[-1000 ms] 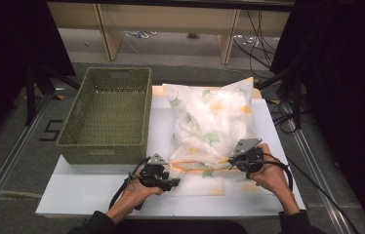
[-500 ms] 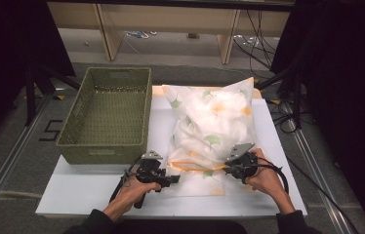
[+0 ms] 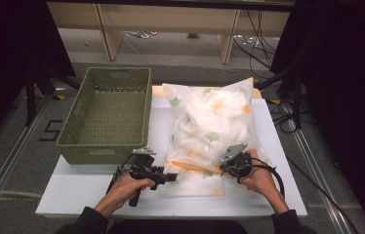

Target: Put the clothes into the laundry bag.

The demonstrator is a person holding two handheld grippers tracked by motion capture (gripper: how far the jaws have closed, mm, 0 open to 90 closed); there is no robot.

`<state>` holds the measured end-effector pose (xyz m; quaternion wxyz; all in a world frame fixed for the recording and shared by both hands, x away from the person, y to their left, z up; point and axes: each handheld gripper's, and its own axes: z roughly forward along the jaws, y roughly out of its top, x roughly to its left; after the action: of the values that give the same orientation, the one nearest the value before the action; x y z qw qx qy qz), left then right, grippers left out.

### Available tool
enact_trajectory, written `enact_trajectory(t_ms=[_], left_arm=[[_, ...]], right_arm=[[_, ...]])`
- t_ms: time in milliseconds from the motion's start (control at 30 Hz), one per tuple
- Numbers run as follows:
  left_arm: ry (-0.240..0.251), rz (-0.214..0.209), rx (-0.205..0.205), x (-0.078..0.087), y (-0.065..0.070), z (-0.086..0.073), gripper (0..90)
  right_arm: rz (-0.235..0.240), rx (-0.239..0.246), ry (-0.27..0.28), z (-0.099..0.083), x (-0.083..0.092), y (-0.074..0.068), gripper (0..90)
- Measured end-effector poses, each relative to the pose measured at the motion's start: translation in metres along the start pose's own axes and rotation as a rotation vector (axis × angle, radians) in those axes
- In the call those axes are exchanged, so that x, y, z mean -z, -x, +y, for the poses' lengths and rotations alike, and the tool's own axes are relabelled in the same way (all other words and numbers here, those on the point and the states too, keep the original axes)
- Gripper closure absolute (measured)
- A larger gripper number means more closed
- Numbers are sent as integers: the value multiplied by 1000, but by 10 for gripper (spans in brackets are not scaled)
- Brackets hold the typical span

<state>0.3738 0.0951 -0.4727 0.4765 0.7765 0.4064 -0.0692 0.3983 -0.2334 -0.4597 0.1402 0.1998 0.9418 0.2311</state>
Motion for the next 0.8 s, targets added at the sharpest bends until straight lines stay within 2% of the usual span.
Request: enact_trajectory(t_ms=[33, 133, 167, 200, 233, 267, 300, 333, 367, 400, 433, 467, 533, 567, 600, 633, 700, 733, 767, 800], left_arm=[[1, -7, -7, 1, -1, 0, 486], [14, -6, 7, 1, -2, 1, 533], [13, 12, -11, -3, -3, 0, 586], [18, 20, -25, -4, -3, -1, 650], [23, 25, -28, -4, -2, -2, 715], [23, 25, -28, -4, -2, -2, 757], [33, 48, -81, -1, 4, -2, 796], [33, 48, -81, -1, 4, -2, 815], [40, 75, -116, 1, 9, -4, 836], [40, 75, -116, 1, 9, -4, 847], [30, 97, -155, 3, 15, -7, 856], [30, 97, -155, 3, 15, -7, 861], [25, 102, -184, 2, 19, -7, 866], [22, 110, -202, 0, 22, -8, 869], [22, 110, -202, 0, 22, -8, 869], [16, 110, -202, -2, 22, -9, 869], [18, 116, -208, -2, 23, -9, 868], [16, 139, -233, 0, 21, -10, 867], [14, 137, -230, 1, 21, -10, 864], [16, 132, -227, 2, 19, -9, 862]], right_arm=[[1, 10, 7, 1, -2, 1, 900], [-7, 12, 20, 5, -6, 2, 900], [-20, 2, 16, 6, -7, 2, 900], [-14, 6, 22, 7, -10, 4, 900], [-19, -19, 13, 8, -11, 4, 900], [-19, -19, 13, 8, -11, 4, 900], [-42, -21, 22, 9, -16, 10, 900], [-42, -21, 22, 9, -16, 10, 900], [-64, -54, 33, 10, -23, 16, 900], [-64, -54, 33, 10, -23, 16, 900], [-93, -50, 42, 14, -27, 25, 900], [-93, -50, 42, 14, -27, 25, 900], [-117, -56, 38, 17, -30, 34, 900], [-148, -100, 60, 20, -34, 37, 900], [-148, -100, 60, 20, -34, 37, 900], [-143, -70, 41, 23, -38, 44, 900], [-146, -84, 36, 23, -38, 42, 900], [-116, -60, 31, 23, -32, 36, 900], [-97, -78, 31, 23, -25, 30, 900], [-65, -67, 38, 23, -17, 26, 898]])
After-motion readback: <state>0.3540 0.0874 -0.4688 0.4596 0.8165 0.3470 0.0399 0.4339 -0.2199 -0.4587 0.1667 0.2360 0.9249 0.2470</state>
